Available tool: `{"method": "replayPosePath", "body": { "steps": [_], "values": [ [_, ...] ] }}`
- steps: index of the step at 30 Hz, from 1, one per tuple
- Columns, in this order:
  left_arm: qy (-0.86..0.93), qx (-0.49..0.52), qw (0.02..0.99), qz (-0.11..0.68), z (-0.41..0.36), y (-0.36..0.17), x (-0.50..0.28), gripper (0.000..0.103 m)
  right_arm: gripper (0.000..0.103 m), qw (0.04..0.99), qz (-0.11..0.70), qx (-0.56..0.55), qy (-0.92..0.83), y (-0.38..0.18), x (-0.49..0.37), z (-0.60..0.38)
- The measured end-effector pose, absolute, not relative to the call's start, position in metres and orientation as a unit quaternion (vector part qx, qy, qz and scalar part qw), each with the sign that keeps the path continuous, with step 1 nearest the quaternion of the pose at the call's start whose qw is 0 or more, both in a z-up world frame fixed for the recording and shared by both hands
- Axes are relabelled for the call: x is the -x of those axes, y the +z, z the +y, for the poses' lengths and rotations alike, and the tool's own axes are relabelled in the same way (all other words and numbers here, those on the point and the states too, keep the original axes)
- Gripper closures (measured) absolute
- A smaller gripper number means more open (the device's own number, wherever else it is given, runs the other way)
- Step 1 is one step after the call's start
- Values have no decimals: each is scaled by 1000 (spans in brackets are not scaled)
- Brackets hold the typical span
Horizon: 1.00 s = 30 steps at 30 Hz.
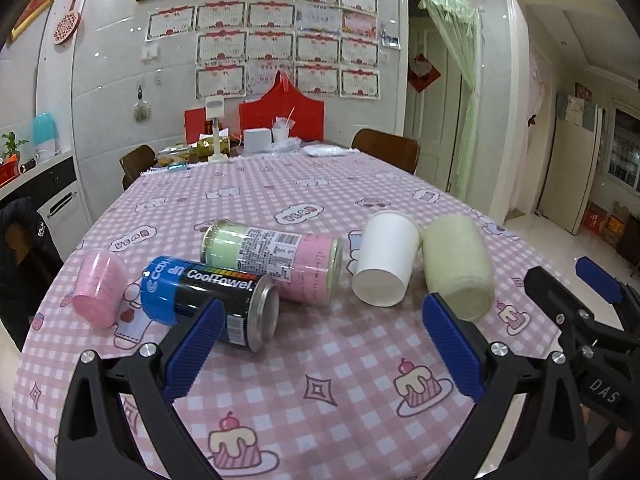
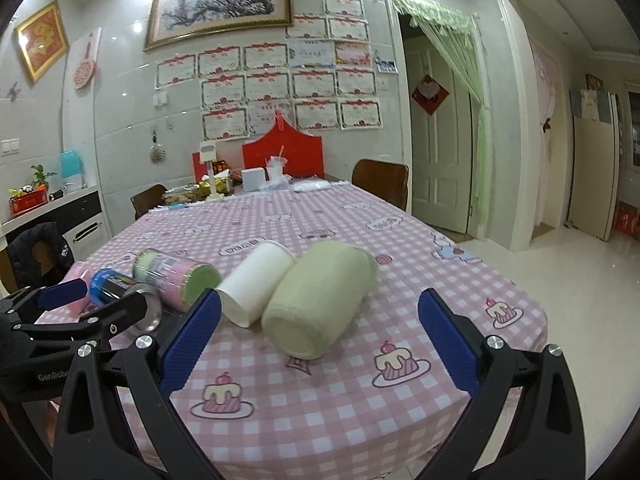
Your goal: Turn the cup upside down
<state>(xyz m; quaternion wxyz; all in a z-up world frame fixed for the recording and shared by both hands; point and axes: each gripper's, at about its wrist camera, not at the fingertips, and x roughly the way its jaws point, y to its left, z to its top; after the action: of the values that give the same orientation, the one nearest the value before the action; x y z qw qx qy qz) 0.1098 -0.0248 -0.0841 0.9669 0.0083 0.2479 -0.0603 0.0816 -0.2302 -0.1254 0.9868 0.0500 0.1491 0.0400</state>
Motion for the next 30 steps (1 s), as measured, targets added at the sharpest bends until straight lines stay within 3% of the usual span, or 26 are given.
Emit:
{"method": "replayPosePath", "body": {
  "steps": [30],
  "values": [
    [-179,-89,922,333,-167,-124,-199,6,8,972,187,-142,-23,-150,-124,-319]
  ]
}}
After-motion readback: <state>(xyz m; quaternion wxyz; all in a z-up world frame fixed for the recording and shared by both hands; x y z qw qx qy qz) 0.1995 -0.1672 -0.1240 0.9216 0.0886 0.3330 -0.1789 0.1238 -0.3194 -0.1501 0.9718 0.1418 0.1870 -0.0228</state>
